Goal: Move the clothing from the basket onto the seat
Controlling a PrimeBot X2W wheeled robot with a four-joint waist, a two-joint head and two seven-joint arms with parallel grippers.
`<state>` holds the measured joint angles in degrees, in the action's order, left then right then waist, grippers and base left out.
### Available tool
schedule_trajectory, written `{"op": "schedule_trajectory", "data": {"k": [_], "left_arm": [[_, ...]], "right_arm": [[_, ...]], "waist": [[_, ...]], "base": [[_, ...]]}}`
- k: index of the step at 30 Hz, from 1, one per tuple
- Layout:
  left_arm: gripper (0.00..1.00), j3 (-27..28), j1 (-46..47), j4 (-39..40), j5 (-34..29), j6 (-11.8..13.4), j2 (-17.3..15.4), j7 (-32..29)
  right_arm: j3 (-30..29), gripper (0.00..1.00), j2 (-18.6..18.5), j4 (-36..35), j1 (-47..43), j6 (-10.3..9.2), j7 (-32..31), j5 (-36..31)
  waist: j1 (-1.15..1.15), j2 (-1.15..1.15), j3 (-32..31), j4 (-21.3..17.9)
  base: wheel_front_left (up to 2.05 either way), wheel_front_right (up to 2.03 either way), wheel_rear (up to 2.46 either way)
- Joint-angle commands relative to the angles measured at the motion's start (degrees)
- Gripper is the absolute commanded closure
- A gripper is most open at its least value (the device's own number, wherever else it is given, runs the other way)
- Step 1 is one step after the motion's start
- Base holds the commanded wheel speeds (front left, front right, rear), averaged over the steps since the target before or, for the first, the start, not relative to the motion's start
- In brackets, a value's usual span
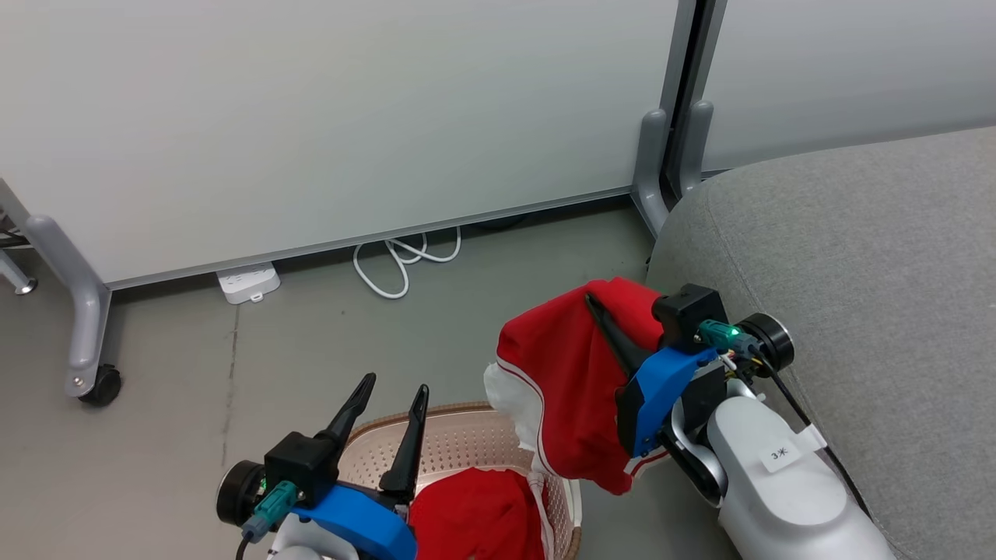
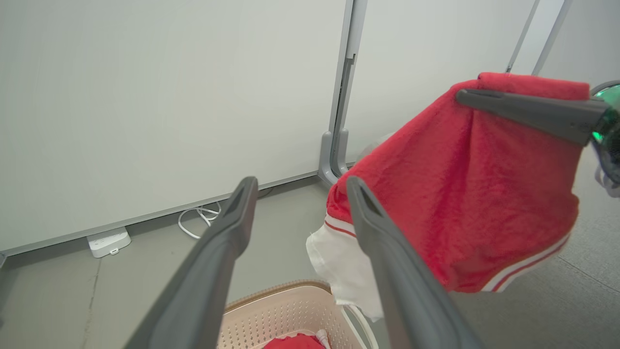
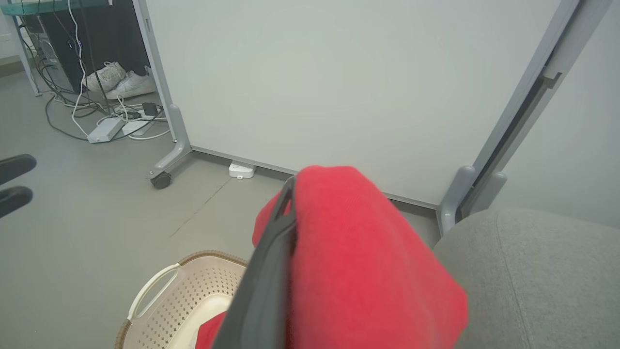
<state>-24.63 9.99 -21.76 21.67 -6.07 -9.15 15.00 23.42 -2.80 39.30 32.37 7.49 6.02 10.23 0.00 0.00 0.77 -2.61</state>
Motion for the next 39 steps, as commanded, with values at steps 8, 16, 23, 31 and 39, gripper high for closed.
{"op": "schedule_trajectory", "data": {"k": [8,16,23,31,39], "left_arm": [[0.0,4.11,-1.58,1.02,-3.83,-1.33,2.16,0.27],[0.0,4.4,-1.72,1.22,-4.6,-1.52,2.66,0.27],[0.0,3.87,-1.21,1.09,-3.98,-1.54,2.01,0.27],[0.0,3.42,0.06,2.09,-3.94,-1.54,1.29,0.27],[0.0,2.56,0.8,2.61,-3.82,-1.54,1.08,0.27]], "right_arm": [[-1.45,1.0,-0.17,-2.95,-2.24,0.01,-1.38,-1.06],[-1.72,1.0,-0.17,-4.57,-3.13,0.01,-2.22,-1.01],[-1.67,1.0,-0.17,-5.71,-2.85,0.01,-2.61,-0.96],[-1.99,1.0,-0.17,-6.32,-2.35,0.01,-2.27,-1.05],[-2.33,1.0,-0.16,-6.39,-2.76,0.01,-1.83,-0.86]], "waist": [[0.0,0.0,0.5,1.16],[0.0,0.0,1.07,0.91],[0.0,0.0,2.02,-1.36],[0.0,0.0,3.43,-8.53],[0.0,0.0,4.51,-17.24]], "base": [[0.0,0.0,0.0],[0.0,0.0,0.0],[0.0,0.0,0.0],[0.0,0.0,0.0],[0.0,0.0,0.0]]}}
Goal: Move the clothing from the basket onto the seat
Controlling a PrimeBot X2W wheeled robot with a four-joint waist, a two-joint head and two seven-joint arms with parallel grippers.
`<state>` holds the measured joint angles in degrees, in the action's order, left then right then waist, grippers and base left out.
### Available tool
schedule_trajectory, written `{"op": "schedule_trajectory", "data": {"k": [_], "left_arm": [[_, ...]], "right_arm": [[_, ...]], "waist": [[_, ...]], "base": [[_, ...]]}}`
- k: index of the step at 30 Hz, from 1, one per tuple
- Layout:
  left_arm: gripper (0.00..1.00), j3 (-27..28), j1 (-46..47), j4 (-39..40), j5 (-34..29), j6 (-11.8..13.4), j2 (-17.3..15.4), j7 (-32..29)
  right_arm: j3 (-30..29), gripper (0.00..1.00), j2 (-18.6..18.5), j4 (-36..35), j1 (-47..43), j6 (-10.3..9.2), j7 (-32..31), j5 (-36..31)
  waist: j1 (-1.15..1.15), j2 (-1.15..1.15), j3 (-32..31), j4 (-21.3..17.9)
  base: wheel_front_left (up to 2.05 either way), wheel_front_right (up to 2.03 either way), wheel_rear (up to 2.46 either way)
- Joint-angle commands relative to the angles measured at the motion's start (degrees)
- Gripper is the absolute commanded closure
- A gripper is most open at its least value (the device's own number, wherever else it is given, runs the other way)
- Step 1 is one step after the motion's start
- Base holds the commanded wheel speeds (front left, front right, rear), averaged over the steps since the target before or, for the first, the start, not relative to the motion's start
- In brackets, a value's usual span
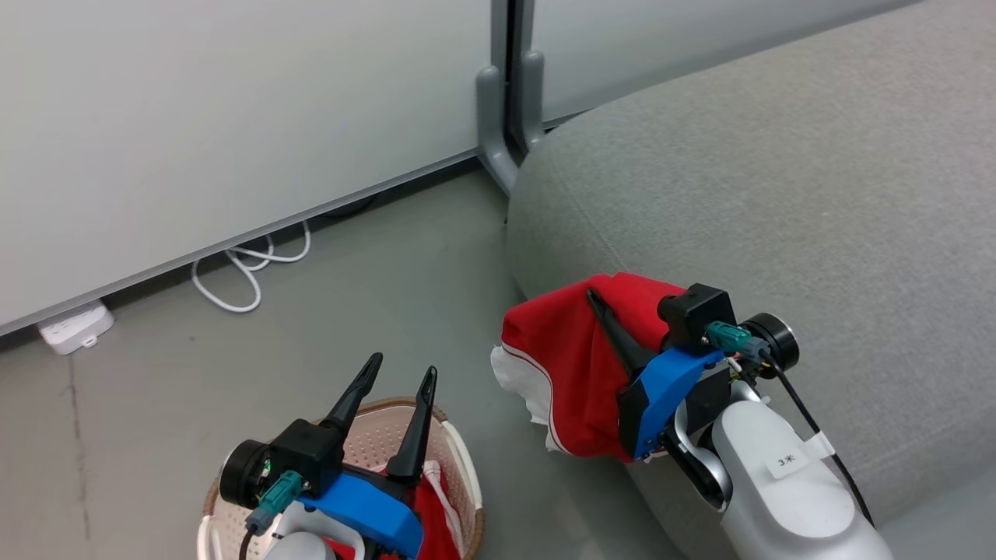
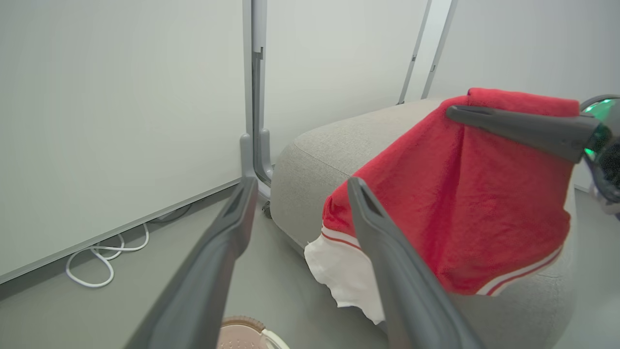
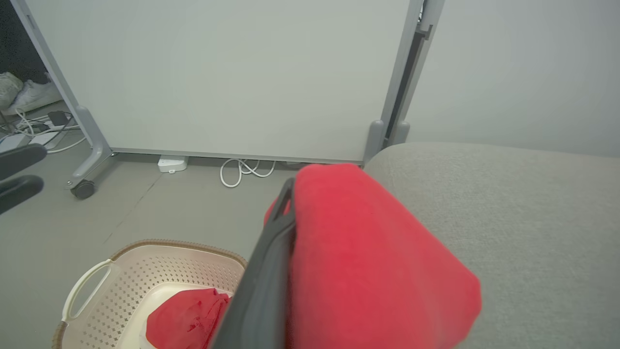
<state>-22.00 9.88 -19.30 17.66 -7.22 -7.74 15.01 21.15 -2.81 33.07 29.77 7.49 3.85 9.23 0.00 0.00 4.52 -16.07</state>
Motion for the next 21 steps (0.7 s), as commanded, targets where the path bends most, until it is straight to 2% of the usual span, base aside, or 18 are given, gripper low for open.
{"op": "schedule_trajectory", "data": {"k": [1,8,17,21], "left_arm": [[0.0,-0.18,0.97,0.11,0.17,-0.39,-0.4,0.26],[0.0,-0.49,1.18,0.0,-0.01,-0.39,-1.3,0.25],[0.0,-1.1,1.45,-0.05,0.23,-0.37,-2.08,0.22],[0.0,-1.84,2.13,-0.27,0.24,-0.26,-2.49,0.21]], "right_arm": [[-0.18,1.0,-0.15,-0.16,-0.24,0.01,0.41,0.11],[-0.65,1.0,-0.12,-0.18,-0.69,0.01,0.91,0.39],[-0.59,1.0,-0.09,-0.46,-1.17,0.01,1.48,1.21],[-1.24,1.0,-0.08,-0.62,-1.83,0.01,1.52,0.83]], "waist": [[0.0,0.0,0.89,-4.76],[0.0,0.0,1.91,-10.62],[0.0,0.0,2.75,-14.8],[0.0,0.0,3.13,-15.27]], "base": [[0.0,0.0,0.0],[0.0,0.0,0.0],[0.0,0.0,0.0],[0.0,0.0,0.0]]}}
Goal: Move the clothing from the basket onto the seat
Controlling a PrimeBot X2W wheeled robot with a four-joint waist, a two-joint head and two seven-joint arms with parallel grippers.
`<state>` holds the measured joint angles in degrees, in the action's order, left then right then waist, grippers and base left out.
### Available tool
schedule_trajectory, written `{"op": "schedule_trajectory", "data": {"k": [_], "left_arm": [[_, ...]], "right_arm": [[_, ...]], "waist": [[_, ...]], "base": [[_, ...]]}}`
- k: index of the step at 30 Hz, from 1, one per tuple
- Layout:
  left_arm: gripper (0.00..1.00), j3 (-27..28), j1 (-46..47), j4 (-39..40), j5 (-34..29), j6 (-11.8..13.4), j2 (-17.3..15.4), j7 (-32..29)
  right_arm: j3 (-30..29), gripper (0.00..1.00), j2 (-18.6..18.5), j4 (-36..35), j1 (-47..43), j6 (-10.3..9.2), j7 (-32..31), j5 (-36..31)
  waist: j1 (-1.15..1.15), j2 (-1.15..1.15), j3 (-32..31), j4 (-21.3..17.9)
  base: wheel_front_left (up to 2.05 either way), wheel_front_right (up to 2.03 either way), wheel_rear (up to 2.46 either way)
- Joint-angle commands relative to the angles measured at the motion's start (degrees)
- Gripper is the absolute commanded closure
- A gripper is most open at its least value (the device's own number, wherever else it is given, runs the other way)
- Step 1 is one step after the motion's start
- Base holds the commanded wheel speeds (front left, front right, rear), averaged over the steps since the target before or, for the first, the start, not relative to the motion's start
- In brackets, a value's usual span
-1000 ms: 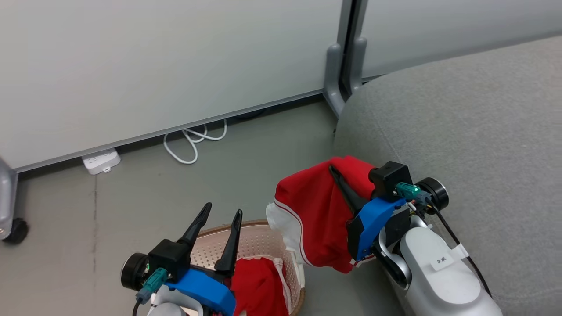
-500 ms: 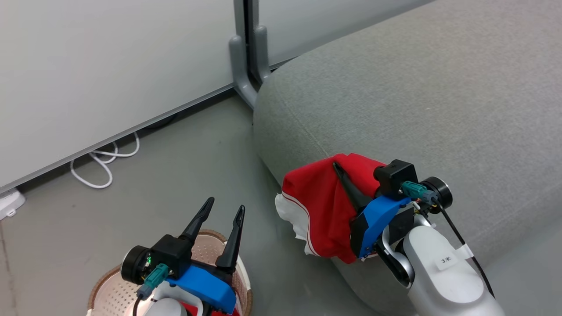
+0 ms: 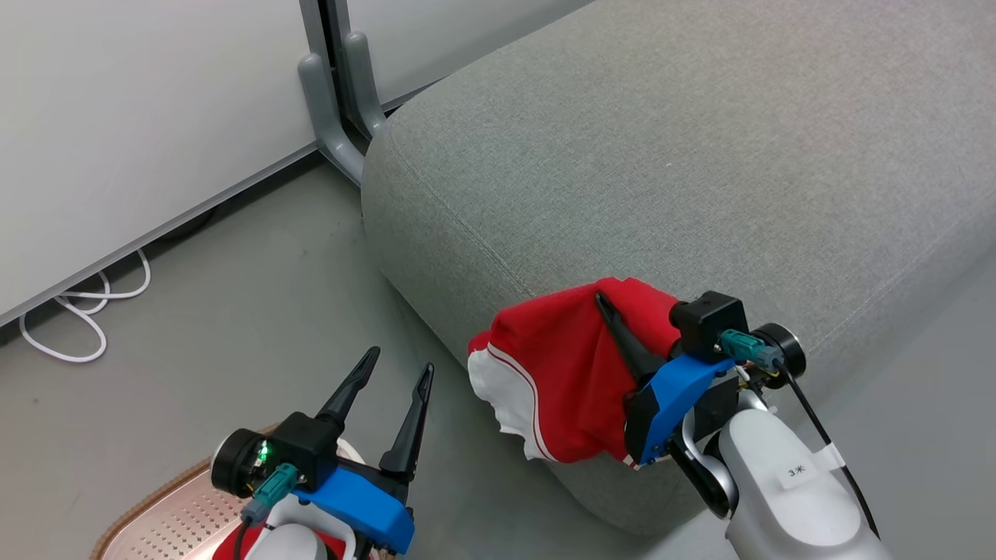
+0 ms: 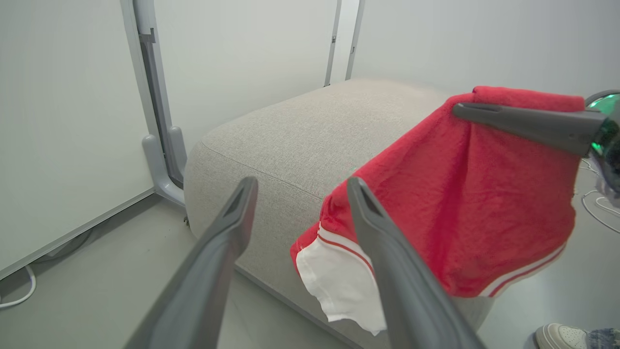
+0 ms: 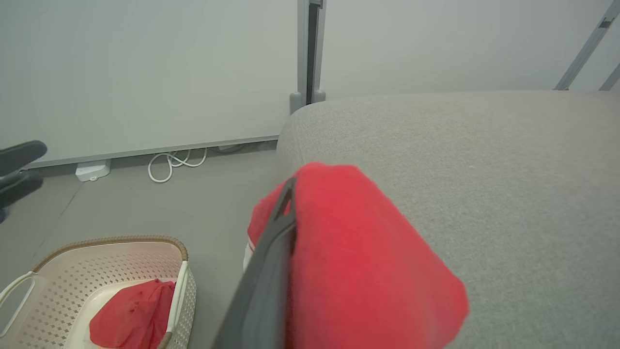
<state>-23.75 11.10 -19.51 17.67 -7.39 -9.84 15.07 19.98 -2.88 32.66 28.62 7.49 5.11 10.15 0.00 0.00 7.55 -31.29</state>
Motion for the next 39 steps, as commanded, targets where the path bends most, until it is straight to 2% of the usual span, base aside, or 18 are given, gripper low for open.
{"op": "schedule_trajectory", "data": {"k": [1,13,21,30,39], "left_arm": [[0.0,-0.16,1.07,-0.12,0.33,-0.1,-0.47,0.16],[0.0,0.02,0.37,-0.04,0.57,-0.1,-0.86,0.16],[0.0,-0.69,2.91,0.9,-0.51,-0.1,-2.34,0.16],[0.0,-5.16,10.6,2.16,-0.85,-0.1,-6.39,0.16],[0.0,-9.64,18.5,5.91,-1.32,-0.1,-10.82,0.16]], "right_arm": [[-0.26,1.0,-0.02,-0.2,-0.77,0.01,0.34,-0.24],[-0.66,1.0,-0.03,-0.5,-0.92,0.01,0.18,0.26],[-3.73,1.0,-0.73,0.18,6.69,0.01,-1.33,-1.83],[-12.72,1.0,-7.89,0.99,21.19,0.01,-3.46,-0.43],[-28.32,1.0,-18.03,0.71,31.4,0.01,-4.43,-1.0]], "waist": [[0.0,0.0,0.15,-0.08],[0.0,0.0,0.21,-0.02],[0.0,0.0,4.75,0.95],[0.0,0.0,14.93,5.4],[0.0,0.0,26.3,10.66]], "base": [[0.0,0.0,0.0],[0.0,0.0,0.0],[0.0,0.0,0.0],[0.0,0.0,0.0],[0.0,0.0,0.0]]}}
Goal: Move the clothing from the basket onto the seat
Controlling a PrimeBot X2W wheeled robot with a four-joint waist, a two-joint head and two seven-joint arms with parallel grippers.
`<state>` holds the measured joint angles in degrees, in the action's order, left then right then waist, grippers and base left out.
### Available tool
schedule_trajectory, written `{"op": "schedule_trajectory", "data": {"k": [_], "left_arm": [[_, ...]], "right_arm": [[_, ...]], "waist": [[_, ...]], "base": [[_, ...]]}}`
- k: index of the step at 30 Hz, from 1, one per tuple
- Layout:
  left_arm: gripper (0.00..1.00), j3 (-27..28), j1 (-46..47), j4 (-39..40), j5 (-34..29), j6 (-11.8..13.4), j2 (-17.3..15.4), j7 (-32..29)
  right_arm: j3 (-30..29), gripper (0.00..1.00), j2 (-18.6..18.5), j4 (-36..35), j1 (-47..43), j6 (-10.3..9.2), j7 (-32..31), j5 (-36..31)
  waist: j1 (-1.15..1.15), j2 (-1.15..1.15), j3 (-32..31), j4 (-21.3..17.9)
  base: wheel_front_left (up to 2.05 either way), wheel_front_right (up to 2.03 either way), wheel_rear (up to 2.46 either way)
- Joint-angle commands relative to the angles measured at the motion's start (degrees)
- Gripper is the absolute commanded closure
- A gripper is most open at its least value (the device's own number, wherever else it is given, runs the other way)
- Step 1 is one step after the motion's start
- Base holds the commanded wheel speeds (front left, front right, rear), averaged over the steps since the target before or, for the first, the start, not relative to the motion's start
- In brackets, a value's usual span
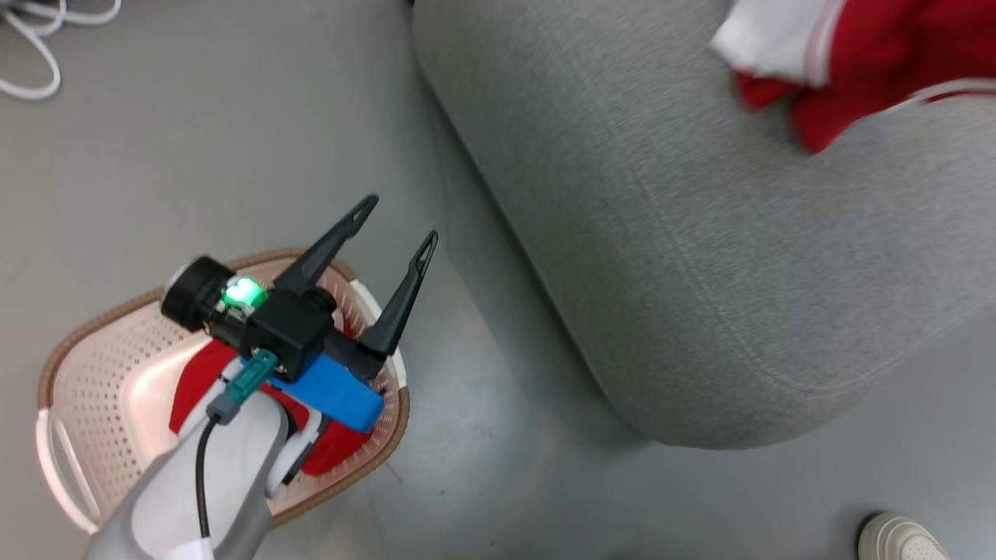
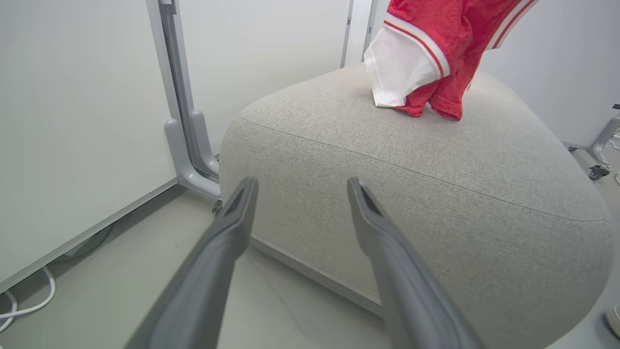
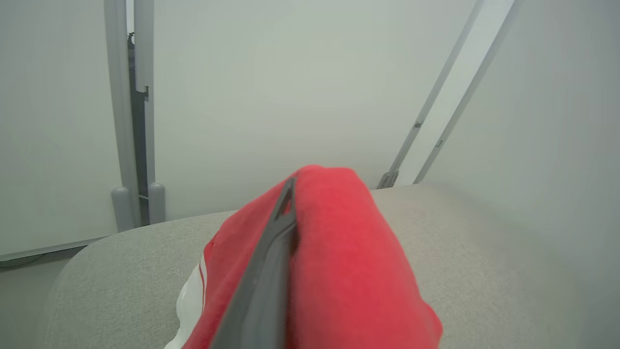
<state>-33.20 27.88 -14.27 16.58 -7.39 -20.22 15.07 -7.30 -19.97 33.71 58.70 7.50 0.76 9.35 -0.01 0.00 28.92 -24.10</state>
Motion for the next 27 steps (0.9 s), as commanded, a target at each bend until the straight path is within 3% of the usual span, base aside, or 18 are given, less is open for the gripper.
{"op": "schedule_trajectory", "data": {"k": [1,5,11,22,23,24,25,27], "left_arm": [[0.0,-0.47,2.48,1.12,-0.34,-0.1,-0.91,0.16],[0.0,-1.73,5.57,2.88,-0.76,-0.1,-2.31,0.11],[0.0,-3.42,9.37,4.05,-0.91,-0.1,-2.58,-0.3],[0.0,-3.88,10.85,2.95,0.14,-0.1,-1.27,0.1],[0.0,-3.66,10.69,2.71,0.43,-0.09,-0.98,0.12],[0.0,-3.48,10.47,2.37,0.55,-0.09,-0.72,0.14],[0.0,-3.13,9.98,2.05,0.82,-0.09,0.24,0.15],[0.0,-2.81,9.07,1.78,1.08,-0.09,1.13,0.17]], "right_arm": [[-3.12,1.0,-1.72,-0.33,1.93,-0.01,-0.13,-0.29],[-10.54,1.0,-3.05,0.42,2.8,-0.01,0.38,-0.02],[-16.52,1.0,-1.14,4.59,0.51,-0.01,3.5,-0.96],[-12.7,1.0,0.81,13.94,-0.48,-0.01,7.02,-5.52],[-12.53,0.89,0.66,14.36,-0.46,-0.01,7.03,-5.8],[-12.44,0.65,0.5,14.66,-0.41,-0.01,7.13,-6.16],[-12.1,0.0,0.37,15.23,-0.68,-0.01,7.13,-7.09],[-12.11,0.0,0.77,15.88,-1.41,-0.01,6.31,-7.37]], "waist": [[0.01,0.0,6.13,3.94],[0.01,0.0,10.51,5.6],[0.01,0.0,14.52,7.03],[0.01,0.0,14.78,7.43],[0.01,0.0,14.34,7.58],[0.01,0.0,13.85,7.71],[0.01,0.0,12.48,7.95],[0.01,0.0,10.79,8.18]], "base": [[0.0,0.0,0.0],[0.0,0.0,0.0],[0.0,0.0,0.0],[0.0,0.0,0.0],[0.0,0.0,0.0],[0.0,0.0,0.0],[0.0,0.0,0.0],[0.0,0.0,0.0]]}}
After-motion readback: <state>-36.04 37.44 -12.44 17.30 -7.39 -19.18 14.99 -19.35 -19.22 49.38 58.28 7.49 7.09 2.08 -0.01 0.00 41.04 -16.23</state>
